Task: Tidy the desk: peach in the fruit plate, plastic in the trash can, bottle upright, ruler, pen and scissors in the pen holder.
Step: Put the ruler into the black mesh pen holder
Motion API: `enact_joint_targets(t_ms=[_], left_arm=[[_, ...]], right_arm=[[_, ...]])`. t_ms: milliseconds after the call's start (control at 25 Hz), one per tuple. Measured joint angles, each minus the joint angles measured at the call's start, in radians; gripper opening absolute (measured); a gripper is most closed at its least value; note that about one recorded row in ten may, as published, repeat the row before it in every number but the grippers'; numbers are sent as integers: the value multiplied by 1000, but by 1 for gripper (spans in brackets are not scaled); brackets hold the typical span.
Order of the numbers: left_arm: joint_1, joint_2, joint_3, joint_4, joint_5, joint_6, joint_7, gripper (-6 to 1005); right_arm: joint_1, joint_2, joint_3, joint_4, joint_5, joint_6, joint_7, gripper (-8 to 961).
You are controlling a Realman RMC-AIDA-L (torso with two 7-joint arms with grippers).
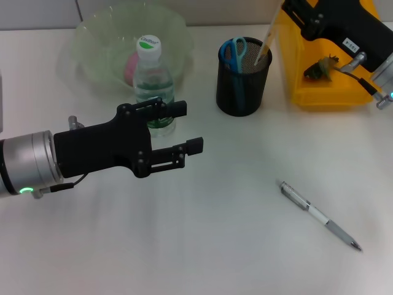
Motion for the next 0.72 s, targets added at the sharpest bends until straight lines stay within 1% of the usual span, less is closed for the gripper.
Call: enact_joint_targets(t_ms=[120,280,480,720], left_arm=[[-3,0,-4,-2,-5,-2,-2,723],[-14,-2,0,-16,-38,-7,-4,723],[-45,-1,-7,-48,-49,-17,-5,723],[-82,-2,-8,-71,-53,-41,-5,723]], right_arm=[[9,0,-1,15,0,8,-29,383],[31,0,-1,66,1,15,-90,383],[49,2,7,119,5,14,-170,382],[79,2,-5,181,85,13,-252,383]])
